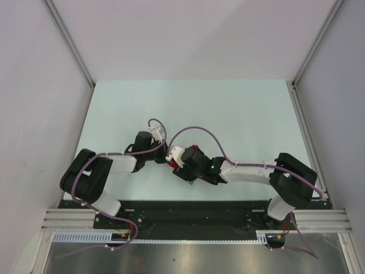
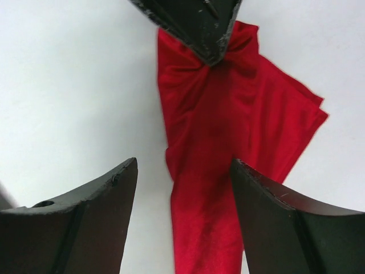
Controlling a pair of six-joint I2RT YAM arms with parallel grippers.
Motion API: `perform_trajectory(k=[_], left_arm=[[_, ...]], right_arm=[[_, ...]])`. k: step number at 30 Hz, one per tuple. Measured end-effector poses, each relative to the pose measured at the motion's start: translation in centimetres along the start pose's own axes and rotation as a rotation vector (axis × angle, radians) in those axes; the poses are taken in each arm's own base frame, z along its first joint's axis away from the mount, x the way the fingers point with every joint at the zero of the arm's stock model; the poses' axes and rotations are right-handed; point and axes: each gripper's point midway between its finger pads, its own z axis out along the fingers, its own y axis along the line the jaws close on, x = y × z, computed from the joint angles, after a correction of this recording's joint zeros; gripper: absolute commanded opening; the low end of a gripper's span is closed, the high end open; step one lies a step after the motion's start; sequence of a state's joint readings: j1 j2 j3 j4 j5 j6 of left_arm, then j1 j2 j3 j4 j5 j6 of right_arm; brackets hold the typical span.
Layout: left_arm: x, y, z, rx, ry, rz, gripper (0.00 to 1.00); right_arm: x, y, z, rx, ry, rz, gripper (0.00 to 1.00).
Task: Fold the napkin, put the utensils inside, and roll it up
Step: Roll the napkin with the utensil
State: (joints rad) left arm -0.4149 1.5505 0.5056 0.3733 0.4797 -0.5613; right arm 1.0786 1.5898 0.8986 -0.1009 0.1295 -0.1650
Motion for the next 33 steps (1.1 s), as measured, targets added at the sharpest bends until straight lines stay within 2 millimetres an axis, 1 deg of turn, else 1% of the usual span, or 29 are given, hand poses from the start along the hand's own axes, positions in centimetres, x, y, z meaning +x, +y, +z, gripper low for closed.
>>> perform_trajectory(k=[5, 9, 12, 13, 14, 15, 16, 18, 19, 22, 24, 26, 28, 30, 33], left_arm=[[0.0, 0.0, 0.1, 0.000, 0.009, -0.004, 0.00], [0.0, -0.1, 0.1, 0.004, 0.014, -0.005, 0.00], [0.1, -0.1, 0.1, 0.003, 0.017, -0.005, 0.00], [0.1, -0.1, 0.1, 0.002, 0.019, -0.006, 0.00], [0.1, -0.1, 0.1, 0.003, 0.020, -0.005, 0.02], [0.2, -0.1, 0.0, 0.002, 0.022, -0.006, 0.06], [0.2, -0.1, 0.0, 0.002, 0.023, -0.006, 0.20], [0.2, -0.1, 0.0, 0.005, 0.025, 0.004, 0.37], [0.2, -0.1, 0.0, 0.006, 0.027, 0.004, 0.52], [0.1, -0.3, -0.3, 0.006, 0.025, 0.016, 0.66], [-0.5, -0.4, -0.8, -0.007, 0.011, 0.028, 0.70], [-1.2, 0.0, -1.3, -0.051, -0.018, 0.044, 0.72], [-1.9, 0.5, -2.1, -0.097, -0.047, 0.063, 0.72], [-2.8, 0.6, -3.0, -0.132, -0.087, 0.085, 0.73], [-4.1, -0.1, -4.4, -0.137, -0.167, 0.117, 0.72]], right_arm=[[1.0, -1.3, 1.8, 0.132, 0.032, -0.083, 0.70], [1.7, -2.1, 2.7, 0.194, 0.056, -0.135, 0.70], [1.5, -2.5, 3.0, 0.220, 0.049, -0.147, 0.70], [1.4, -2.6, 3.1, 0.224, 0.048, -0.149, 0.68], [1.3, -2.7, 3.2, 0.225, 0.048, -0.149, 0.66], [1.2, -2.9, 3.4, 0.223, 0.050, -0.145, 0.63], [1.1, -3.0, 3.6, 0.215, 0.052, -0.139, 0.54], [1.1, -3.0, 3.9, 0.181, 0.064, -0.126, 0.46], [1.2, -2.8, 4.1, 0.153, 0.071, -0.115, 0.38], [1.4, -2.3, 4.3, 0.077, 0.094, -0.086, 0.29], [1.3, -1.8, 4.4, 0.013, 0.104, -0.062, 0.26], [1.1, -1.3, 4.3, -0.055, 0.103, -0.025, 0.25], [0.7, -0.7, 4.2, -0.123, 0.093, 0.012, 0.24], [0.6, 0.0, 4.0, -0.189, 0.097, 0.054, 0.22], [1.1, 0.6, 3.6, -0.275, 0.119, 0.122, 0.20]])
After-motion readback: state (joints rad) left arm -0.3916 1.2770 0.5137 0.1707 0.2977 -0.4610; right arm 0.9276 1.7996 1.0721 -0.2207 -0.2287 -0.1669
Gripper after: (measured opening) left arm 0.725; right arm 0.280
